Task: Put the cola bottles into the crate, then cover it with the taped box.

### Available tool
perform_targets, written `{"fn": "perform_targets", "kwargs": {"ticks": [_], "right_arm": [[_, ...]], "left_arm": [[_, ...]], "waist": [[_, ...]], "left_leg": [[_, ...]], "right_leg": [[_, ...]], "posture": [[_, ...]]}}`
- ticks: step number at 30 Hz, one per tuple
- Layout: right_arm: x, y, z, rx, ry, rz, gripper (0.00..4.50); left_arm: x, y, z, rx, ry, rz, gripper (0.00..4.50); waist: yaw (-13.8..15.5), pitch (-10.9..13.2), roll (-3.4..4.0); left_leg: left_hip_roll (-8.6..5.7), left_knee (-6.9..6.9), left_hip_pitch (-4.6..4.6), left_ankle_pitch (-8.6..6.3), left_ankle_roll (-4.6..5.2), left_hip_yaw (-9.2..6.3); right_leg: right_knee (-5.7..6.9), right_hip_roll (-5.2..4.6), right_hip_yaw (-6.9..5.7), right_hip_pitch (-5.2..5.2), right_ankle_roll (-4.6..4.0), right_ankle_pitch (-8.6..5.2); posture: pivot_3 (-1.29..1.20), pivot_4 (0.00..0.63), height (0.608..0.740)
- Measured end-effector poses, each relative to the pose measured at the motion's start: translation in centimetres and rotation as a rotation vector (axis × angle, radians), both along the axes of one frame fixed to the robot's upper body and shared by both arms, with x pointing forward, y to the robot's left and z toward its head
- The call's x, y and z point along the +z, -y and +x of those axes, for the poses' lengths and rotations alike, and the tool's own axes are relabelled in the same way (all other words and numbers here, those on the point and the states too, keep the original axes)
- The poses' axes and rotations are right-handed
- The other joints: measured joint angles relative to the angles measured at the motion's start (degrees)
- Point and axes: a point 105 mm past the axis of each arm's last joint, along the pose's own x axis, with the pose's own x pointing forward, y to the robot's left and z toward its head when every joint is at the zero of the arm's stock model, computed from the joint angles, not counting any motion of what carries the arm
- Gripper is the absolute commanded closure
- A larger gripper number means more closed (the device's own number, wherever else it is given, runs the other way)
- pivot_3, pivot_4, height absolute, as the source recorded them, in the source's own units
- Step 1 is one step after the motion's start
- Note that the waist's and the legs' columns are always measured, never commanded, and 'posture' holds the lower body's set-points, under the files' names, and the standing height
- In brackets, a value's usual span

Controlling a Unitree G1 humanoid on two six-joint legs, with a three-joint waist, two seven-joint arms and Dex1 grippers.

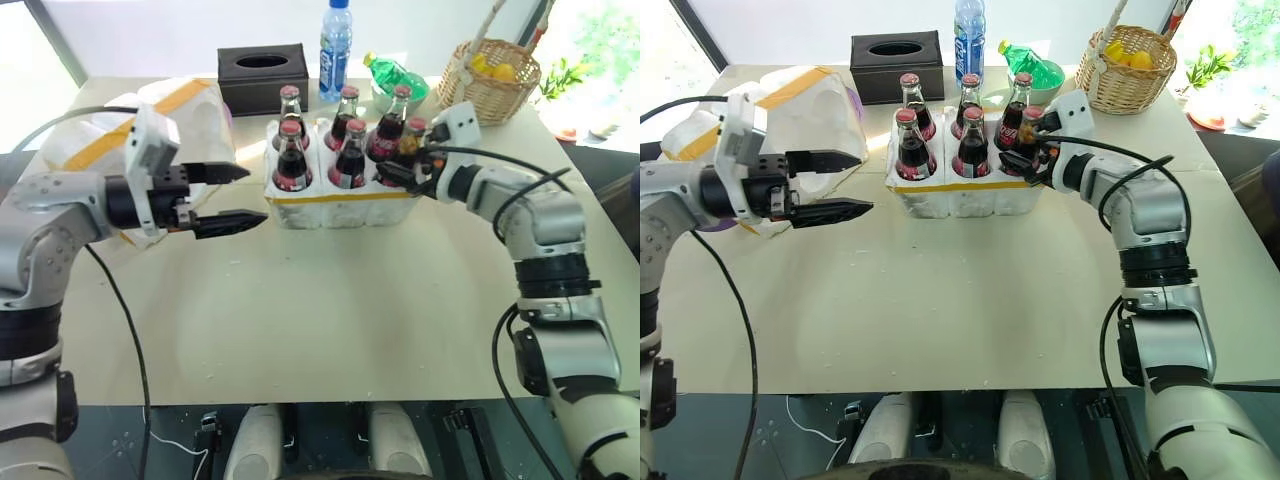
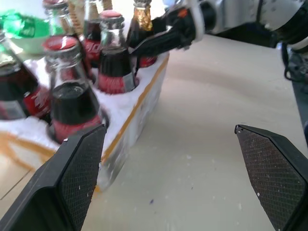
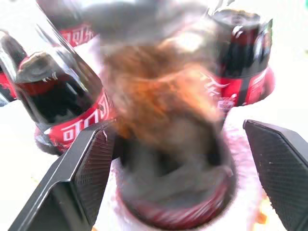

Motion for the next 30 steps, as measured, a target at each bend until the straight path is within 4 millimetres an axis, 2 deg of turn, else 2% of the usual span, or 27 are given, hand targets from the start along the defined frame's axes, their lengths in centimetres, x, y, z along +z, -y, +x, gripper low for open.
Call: {"fn": "perform_targets", "kwargs": {"ticks": [4, 6, 7, 9, 11, 16, 19, 25, 30], "right_arm": [[4.4, 1.5, -3.0, 0.069, 0.079, 0.005, 0.07], [6.1, 1.7, -5.2, 0.144, 0.105, -0.015, 0.07], [6.4, 2.0, -6.0, 0.164, 0.106, -0.028, 0.07], [6.7, 3.0, -7.5, 0.198, 0.091, -0.067, 0.07], [6.6, 2.8, -8.4, 0.25, 0.078, -0.086, 0.07], [6.8, 1.1, -10.4, 0.435, 0.069, -0.073, 0.07], [6.9, 0.6, -11.0, 0.489, 0.068, -0.06, 0.07], [6.5, 0.3, -10.8, 0.491, 0.067, -0.046, 0.07], [6.4, 0.6, -10.7, 0.458, 0.066, -0.036, 0.07]], "left_arm": [[1.7, -4.3, -0.8, 0.176, 0.047, 0.024, 0.0], [2.2, -7.5, -1.7, 0.308, 0.058, 0.083, 0.0], [2.2, -8.8, -2.0, 0.364, 0.047, 0.114, 0.0], [2.5, -12.8, -2.9, 0.527, 0.021, 0.176, 0.0], [3.0, -16.0, -3.5, 0.654, -0.006, 0.229, 0.0], [2.9, -20.2, -3.8, 0.794, -0.076, 0.351, 0.0], [2.3, -21.2, -2.8, 0.792, -0.123, 0.381, 0.0], [-0.4, -20.8, 1.0, 0.705, -0.247, 0.492, 0.0], [-2.2, -20.4, 2.6, 0.641, -0.374, 0.558, 0.0]], "waist": [[-0.1, 0.0, 0.0], [-0.4, 0.0, 0.0], [-0.3, 0.0, 0.0], [-0.3, 0.0, 0.0], [-0.2, 0.0, 0.0], [0.2, 0.0, 0.01], [0.3, 0.0, -0.01], [0.2, 0.0, -0.06], [0.0, -0.1, -0.19]], "left_leg": [[0.03, -0.08, 0.0, 0.0, 0.0, 0.01], [0.04, -0.13, 0.01, 0.0, 0.0, 0.05], [0.04, -0.15, 0.01, 0.0, -0.01, 0.05], [0.04, -0.18, 0.03, 0.01, -0.04, 0.09], [0.03, -0.2, 0.09, 0.02, -0.08, 0.14], [-0.01, -0.44, 0.11, 0.09, -0.24, 0.15], [-0.03, -0.55, 0.12, 0.13, -0.3, 0.16], [-0.23, -0.58, 0.11, 0.16, -0.28, 0.44], [-0.19, -0.57, 0.08, 0.15, -0.24, 0.47]], "right_leg": [[-0.04, 0.0, -0.01, -0.04, 0.0, 0.0], [-0.11, 0.0, 0.0, -0.1, -0.01, -0.01], [-0.13, 0.0, 0.0, -0.11, -0.01, -0.01], [-0.13, -0.01, 0.0, -0.13, -0.02, -0.02], [-0.12, -0.06, 0.0, -0.11, -0.03, -0.02], [-0.16, -0.15, 0.0, -0.19, -0.08, 0.0], [-0.1, -0.15, 0.0, -0.22, -0.11, 0.02], [0.03, -0.02, -0.01, -0.19, -0.09, 0.04], [-0.04, 0.0, -0.01, -0.21, -0.07, 0.03]], "posture": [[0.0, 0.15, 0.74], [0.0, 0.15, 0.74], [0.0, 0.15, 0.74], [0.0, 0.15, 0.74], [0.0, 0.15, 0.74], [0.0, 0.15, 0.74], [0.0, 0.15, 0.74], [0.0, 0.15, 0.74], [0.0, 0.15, 0.74]]}}
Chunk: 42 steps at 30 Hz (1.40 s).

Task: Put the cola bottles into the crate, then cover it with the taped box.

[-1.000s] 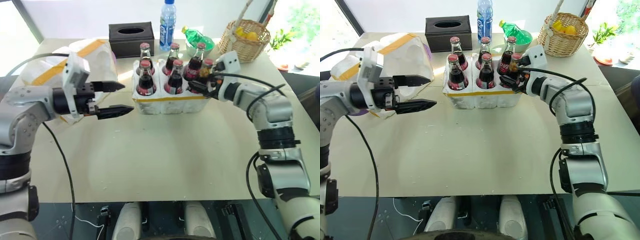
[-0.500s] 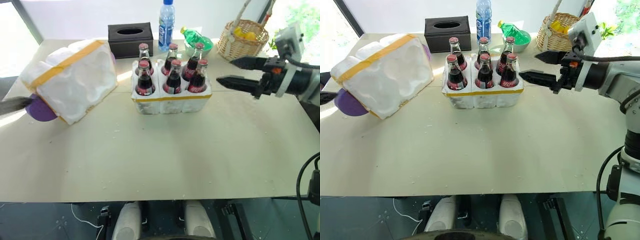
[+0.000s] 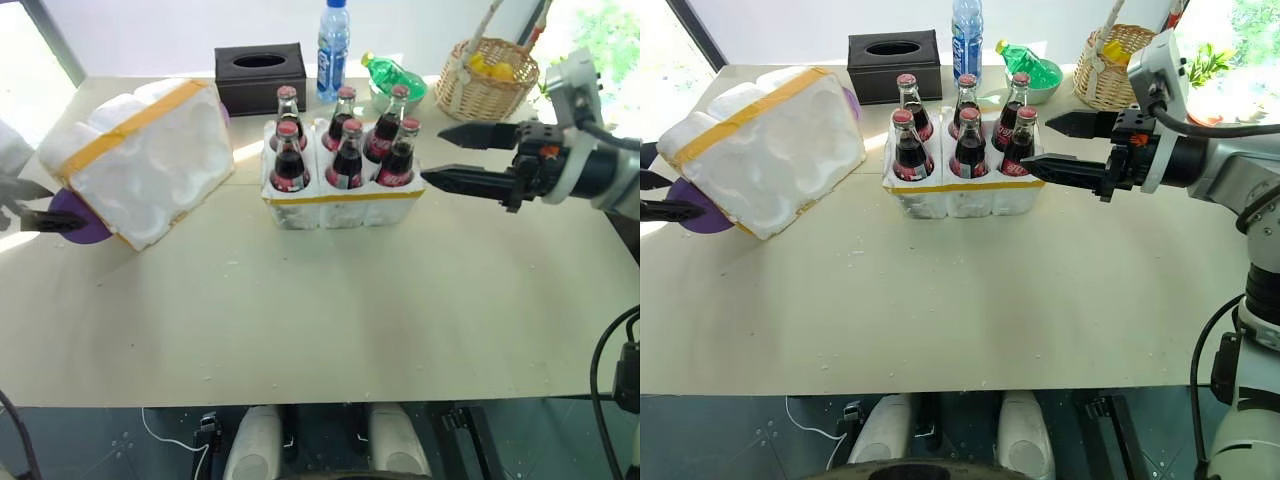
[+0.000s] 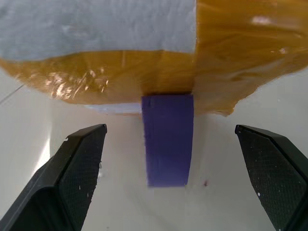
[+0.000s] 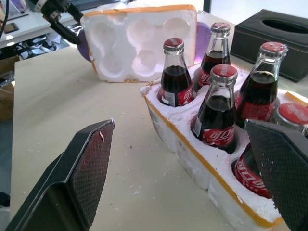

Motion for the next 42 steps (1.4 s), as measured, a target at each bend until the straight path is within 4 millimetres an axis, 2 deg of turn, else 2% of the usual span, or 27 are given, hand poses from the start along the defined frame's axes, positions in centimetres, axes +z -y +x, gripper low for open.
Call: {"fn": "perform_targets", "kwargs": {"ticks": [4, 6, 7, 12, 13, 14, 18, 22, 24, 27, 29, 32, 35, 39, 42], "right_arm": [[-0.2, 0.9, 0.0, -0.05, -0.005, 0.016, 0.07], [-0.2, 1.0, -0.3, -0.061, -0.004, 0.021, 0.0], [-0.1, 1.1, -0.4, -0.063, 0.0, 0.023, 0.0], [0.0, 1.1, -1.0, -0.071, 0.006, 0.02, 0.0], [0.0, 1.1, -1.0, -0.075, 0.007, 0.022, 0.0], [0.0, 1.3, -1.0, -0.081, 0.008, 0.02, 0.0], [-0.4, 1.8, -1.4, -0.088, -0.026, 0.002, 0.0], [-1.0, 2.7, -1.6, -0.119, -0.054, -0.024, 0.0], [-0.9, 3.5, -1.8, -0.152, -0.049, -0.03, 0.0], [-0.3, 4.3, -2.0, -0.191, -0.028, -0.011, 0.0], [-0.4, 4.6, -2.0, -0.21, -0.036, 0.0, 0.0], [-0.6, 4.9, -2.1, -0.235, -0.044, 0.01, 0.0], [-0.8, 5.0, -2.0, -0.252, -0.048, 0.017, 0.0], [-0.6, 5.4, -1.9, -0.288, -0.035, 0.033, 0.0], [-1.0, 5.7, -1.8, -0.31, -0.049, 0.036, 0.0]], "left_arm": [[-1.1, -0.3, 0.7, 0.003, -0.049, 0.024, 0.0], [-2.2, -0.4, 1.0, 0.007, -0.074, 0.022, 0.53], [-2.6, -0.4, 1.1, 0.008, -0.082, 0.02, 0.88], [-2.6, -0.4, 1.2, -0.003, -0.085, 0.028, 3.53], [-2.6, -0.4, 1.3, -0.006, -0.085, 0.028, 3.97], [-2.5, -0.3, 1.3, -0.007, -0.083, 0.029, 4.21], [-1.9, -0.2, 1.9, -0.033, -0.028, 0.063, 4.21], [0.6, 1.7, 3.5, -0.143, 0.15, 0.085, 4.21], [3.0, 3.2, 5.3, -0.188, 0.328, 0.138, 4.21], [8.3, 6.8, 7.7, -0.255, 0.689, 0.261, 4.21], [11.3, 9.3, 8.1, -0.298, 0.884, 0.319, 4.21], [13.6, 12.5, 8.3, -0.354, 1.071, 0.419, 4.21], [13.1, 15.9, 9.0, -0.441, 1.152, 0.563, 4.21], [10.3, 19.3, 10.0, -0.543, 1.172, 0.699, 4.21], [9.1, 21.3, 10.2, -0.585, 1.196, 0.757, 4.21]], "waist": [[0.0, 0.0, 0.0], [0.0, 0.0, -0.01], [0.0, 0.0, -0.02], [0.1, 0.0, -0.07], [0.1, 0.0, -0.07], [0.2, 0.0, -0.07], [0.2, 0.0, -0.09], [0.3, 0.0, -0.14], [0.7, 0.0, -0.17], [1.3, 0.0, -0.22], [1.4, 0.0, -0.22], [1.4, 0.0, -0.21], [1.4, 0.0, -0.2], [1.4, 0.0, -0.2], [1.4, 0.0, -0.2]], "left_leg": [[0.11, 0.0, 0.0, -0.01, 0.02, -0.01], [0.18, 0.01, 0.0, -0.01, 0.03, -0.02], [0.18, 0.02, 0.0, -0.01, 0.03, -0.02], [0.19, 0.07, 0.0, -0.03, 0.06, -0.08], [0.18, 0.07, 0.0, -0.03, 0.06, -0.1], [0.18, 0.08, 0.0, -0.04, 0.07, -0.12], [0.19, 0.09, 0.0, -0.05, 0.1, -0.21], [0.18, 0.12, -0.05, -0.06, 0.11, -0.25], [0.18, 0.2, -0.06, -0.06, 0.11, -0.3], [0.18, 0.37, -0.07, -0.1, 0.18, -0.31], [0.18, 0.47, -0.08, -0.13, 0.24, -0.28], [0.17, 0.62, -0.08, -0.15, 0.27, -0.26], [0.17, 0.77, -0.08, -0.17, 0.29, -0.2], [0.18, 0.85, -0.09, -0.18, 0.31, -0.23], [0.18, 0.85, -0.13, -0.2, 0.35, -0.25]], "right_leg": [[0.0, -0.01, 0.0, -0.02, 0.0, 0.0], [0.0, -0.01, 0.0, -0.02, 0.0, 0.0], [0.01, -0.02, 0.0, -0.02, 0.0, 0.0], [0.03, -0.07, 0.0, -0.01, 0.0, 0.0], [0.03, -0.08, 0.0, -0.01, 0.0, 0.0], [0.04, -0.09, 0.0, 0.0, 0.0, 0.0], [0.04, -0.09, 0.0, 0.0, 0.01, 0.0], [0.04, -0.11, 0.0, -0.01, 0.01, 0.01], [0.03, -0.13, 0.0, 0.0, 0.02, 0.02], [0.05, -0.13, 0.0, 0.04, 0.03, 0.03], [0.1, -0.13, 0.0, 0.06, 0.03, 0.03], [0.17, -0.12, 0.01, 0.09, 0.04, 0.03], [0.17, -0.11, 0.0, 0.13, 0.05, 0.04], [0.18, -0.11, 0.02, 0.14, 0.09, 0.06], [0.18, -0.1, 0.02, 0.13, 0.09, 0.06]], "posture": [[0.0, 0.15, 0.74], [0.0, 0.15, 0.74], [0.0, 0.15, 0.74], [0.0, 0.15, 0.74], [0.0, 0.15, 0.74], [0.0, 0.15, 0.74], [0.0, 0.15, 0.74], [0.0, 0.15, 0.74], [0.0, 0.15, 0.74], [0.0, 0.15, 0.74], [0.0, 0.15, 0.74], [0.0, 0.15, 0.74], [0.0, 0.15, 0.74], [0.0, 0.15, 0.74], [0.0, 0.15, 0.74]]}}
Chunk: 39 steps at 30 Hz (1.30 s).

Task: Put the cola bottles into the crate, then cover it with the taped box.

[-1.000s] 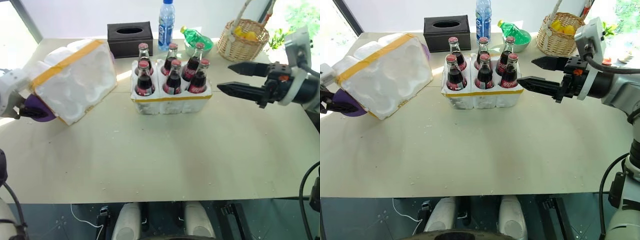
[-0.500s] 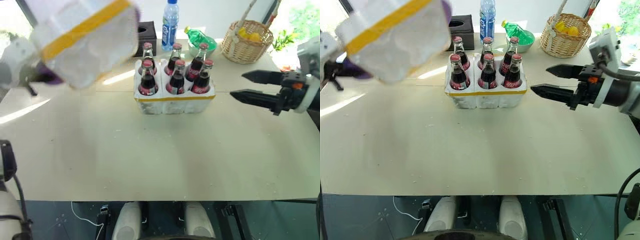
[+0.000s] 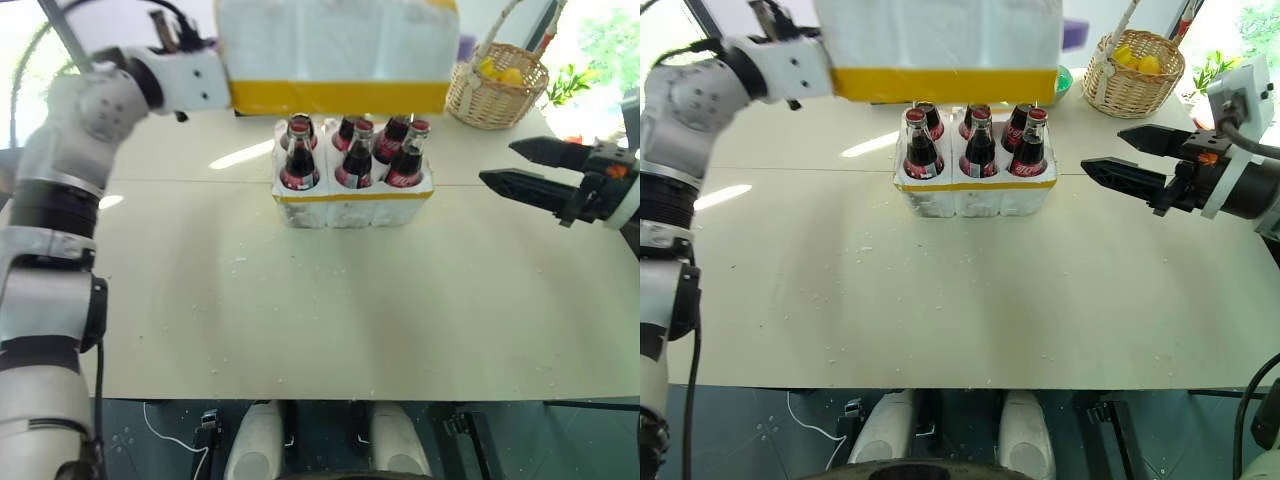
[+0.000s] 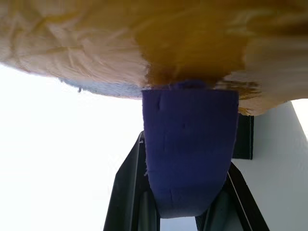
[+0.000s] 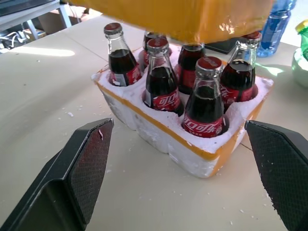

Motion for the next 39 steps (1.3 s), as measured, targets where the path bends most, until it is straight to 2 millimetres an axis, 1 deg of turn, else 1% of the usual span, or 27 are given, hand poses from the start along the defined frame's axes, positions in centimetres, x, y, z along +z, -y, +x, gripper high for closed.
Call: {"fn": "perform_targets", "kwargs": {"ticks": [3, 5, 7, 9, 10, 11, 13, 14, 15, 17, 19, 21, 24, 27, 28, 30, 32, 33, 34, 35, 37, 39], "right_arm": [[-0.4, 0.2, 0.0, -0.01, -0.014, 0.007, 0.0], [-0.4, 0.3, 0.0, -0.02, -0.011, 0.015, 0.0], [-0.4, 0.5, 0.1, -0.032, -0.009, 0.026, 0.0], [-0.8, 0.6, 0.2, -0.044, -0.017, 0.037, 0.0], [-0.9, 0.6, 0.2, -0.046, -0.019, 0.043, 0.0], [-1.0, 0.6, 0.3, -0.047, -0.019, 0.046, 0.0], [-1.0, 0.6, 0.3, -0.053, -0.021, 0.047, 0.0], [-1.2, 0.7, 0.3, -0.056, -0.025, 0.047, 0.0], [-1.3, 0.7, 0.3, -0.058, -0.031, 0.047, 0.0], [-1.7, 0.8, 0.2, -0.058, -0.039, 0.045, 0.0], [-2.3, 1.0, 0.2, -0.06, -0.051, 0.034, 0.0], [-3.4, 1.7, 0.1, -0.079, -0.078, 0.011, 0.0], [-3.5, 2.7, 0.4, -0.1, -0.079, -0.015, 0.0], [-3.7, 3.6, 1.0, -0.103, -0.089, -0.04, 0.0], [-3.8, 3.7, 1.1, -0.099, -0.093, -0.045, 0.0], [-3.7, 3.6, 1.3, -0.057, -0.101, -0.056, 0.0], [-3.3, 3.0, 1.5, 0.01, -0.107, -0.066, 0.0], [-2.8, 2.6, 1.6, 0.048, -0.096, -0.074, 0.0], [-2.4, 2.3, 1.6, 0.073, -0.083, -0.08, 0.0], [-1.9, 1.7, 1.7, 0.114, -0.069, -0.09, 0.0], [-1.5, 1.0, 1.8, 0.167, -0.056, -0.106, 0.0], [-1.6, 0.7, 2.1, 0.193, -0.065, -0.119, 0.0]], "left_arm": [[-0.7, 1.0, 0.1, 0.009, 0.017, 0.048, 4.21], [-1.8, 1.8, 0.2, 0.004, 0.01, 0.059, 4.21], [-2.9, 2.5, 0.2, 0.003, 0.006, 0.111, 4.21], [-3.5, 2.8, 0.1, 0.012, 0.021, 0.181, 3.2], [-3.6, 2.7, -0.1, 0.017, 0.03, 0.202, 2.84], [-3.9, 2.4, -0.3, 0.023, 0.034, 0.225, 2.27], [-5.1, 1.8, -0.7, 0.029, 0.005, 0.259, 1.28], [-5.9, 1.7, -0.9, 0.029, -0.02, 0.271, 0.69], [-6.7, 1.5, -1.0, 0.03, -0.043, 0.281, 0.25], [-7.7, 1.1, -1.4, 0.029, -0.069, 0.297, 0.25], [-7.9, 0.7, -2.1, 0.012, -0.092, 0.238, 0.25], [-7.7, 0.0, -3.3, -0.016, -0.154, 0.079, 0.25], [-6.8, -1.2, -4.7, -0.042, -0.275, -0.141, 0.25], [-5.8, -3.9, -5.6, -0.022, -0.476, -0.466, 0.25], [-5.7, -4.5, -5.7, -0.016, -0.519, -0.524, 0.25], [-5.6, -6.6, -6.8, -0.021, -0.703, -0.684, 0.25], [-5.4, -8.3, -8.7, -0.068, -0.924, -0.807, 0.25], [-5.0, -9.0, -9.8, -0.099, -1.024, -0.863, 0.25], [-4.3, -9.4, -10.6, -0.133, -1.085, -0.899, 0.25], [-3.3, -10.0, -12.0, -0.178, -1.164, -0.917, 0.25], [-2.1, -10.8, -13.9, -0.232, -1.247, -0.914, 0.25], [-1.6, -11.1, -14.2, -0.246, -1.263, -0.916, 0.25]], "waist": [[0.0, 0.0, 0.0], [0.0, 0.0, 0.01], [0.0, 0.0, 0.01], [0.0, 0.0, 0.01], [0.0, 0.0, 0.02], [-0.1, 0.0, 0.02], [-0.1, 0.0, 0.08], [-0.1, 0.0, 0.08], [-0.1, 0.0, 0.08], [0.1, 0.0, 0.07], [0.1, 0.0, 0.07], [0.0, 0.0, 0.07], [-0.1, 0.0, 0.08], [-0.2, 0.0, 0.08], [-0.2, 0.0, 0.09], [-0.4, 0.0, 0.1], [-0.7, 0.0, 0.11], [-1.1, 0.0, 0.12], [-1.3, 0.0, 0.12], [-1.4, 0.0, 0.12], [-1.5, 0.0, 0.17], [-1.0, 0.0, 0.17]], "left_leg": [[0.0, 0.0, -0.03, 0.0, 0.01, 0.01], [0.0, 0.01, -0.03, 0.0, 0.01, 0.0], [0.0, 0.03, -0.03, 0.0, 0.01, -0.01], [0.0, 0.03, -0.04, 0.0, 0.01, -0.01], [0.0, 0.03, -0.04, -0.01, 0.01, -0.03], [0.02, 0.02, -0.04, -0.01, 0.02, -0.04], [0.04, 0.01, -0.04, -0.01, 0.02, -0.05], [0.04, 0.01, -0.04, -0.01, 0.02, -0.05], [0.05, 0.03, -0.04, -0.01, 0.02, -0.05], [0.03, 0.04, -0.05, -0.01, 0.02, -0.06], [0.03, 0.06, -0.06, -0.03, 0.05, -0.09], [0.04, 0.09, -0.07, -0.04, 0.07, -0.1], [0.05, 0.15, -0.06, -0.03, 0.05, -0.1], [0.05, 0.17, -0.01, -0.01, 0.02, -0.11], [0.05, 0.17, 0.02, -0.01, 0.02, -0.1], [0.06, 0.15, 0.03, -0.01, 0.02, -0.1], [0.06, 0.13, 0.04, -0.01, 0.02, -0.08], [0.08, 0.1, 0.03, -0.01, 0.02, -0.08], [0.08, 0.06, 0.03, -0.01, 0.02, -0.1], [0.07, 0.06, 0.03, -0.01, 0.02, -0.1], [0.06, 0.02, 0.03, -0.02, 0.02, -0.11], [0.03, 0.04, 0.03, -0.01, 0.0, -0.12]], "right_leg": [[0.0, 0.01, 0.0, -0.03, 0.0, 0.0], [-0.01, 0.01, 0.0, -0.03, 0.0, 0.0], [-0.01, 0.01, 0.0, -0.02, 0.0, 0.0], [-0.02, 0.01, 0.0, -0.02, 0.01, 0.0], [-0.01, 0.0, 0.0, -0.03, 0.01, 0.0], [-0.01, 0.01, 0.0, -0.05, 0.0, 0.0], [0.0, 0.02, 0.0, -0.05, 0.0, 0.0], [-0.01, 0.02, 0.0, -0.05, 0.0, 0.0], [0.0, 0.02, 0.0, -0.05, 0.0, 0.0], [-0.03, 0.0, 0.0, -0.02, 0.0, 0.0], [-0.04, -0.02, 0.0, -0.01, 0.01, 0.01], [-0.02, -0.03, 0.0, -0.01, 0.02, 0.01], [0.01, -0.02, 0.0, -0.02, 0.02, 0.01], [0.03, -0.01, 0.0, 0.04, 0.03, 0.01], [0.03, -0.01, 0.0, 0.05, 0.03, 0.0], [0.04, 0.01, 0.0, 0.05, 0.04, -0.01], [0.05, 0.04, 0.01, 0.01, 0.04, -0.02], [0.02, 0.05, 0.01, -0.02, 0.04, -0.03], [-0.01, 0.06, 0.0, 0.0, 0.05, -0.04], [-0.02, 0.06, 0.0, 0.01, 0.07, -0.06], [-0.06, 0.05, 0.0, 0.02, 0.07, -0.06], [-0.03, 0.04, 0.0, 0.07, 0.07, -0.07]], "posture": [[0.0, 0.15, 0.74], [0.0, 0.15, 0.74], [0.0, 0.15, 0.74], [0.0, 0.15, 0.74], [0.0, 0.15, 0.74], [0.0, 0.15, 0.74], [0.0, 0.15, 0.74], [0.0, 0.15, 0.74], [0.0, 0.15, 0.74], [0.0, 0.15, 0.74], [0.0, 0.15, 0.74], [0.0, 0.15, 0.74], [0.0, 0.15, 0.74], [0.0, 0.15, 0.74], [0.0, 0.15, 0.74], [0.0, 0.15, 0.74], [0.0, 0.15, 0.74], [0.0, 0.15, 0.74], [0.0, 0.15, 0.74], [0.0, 0.15, 0.74], [0.0, 0.15, 0.74], [0.0, 0.15, 0.74]]}}
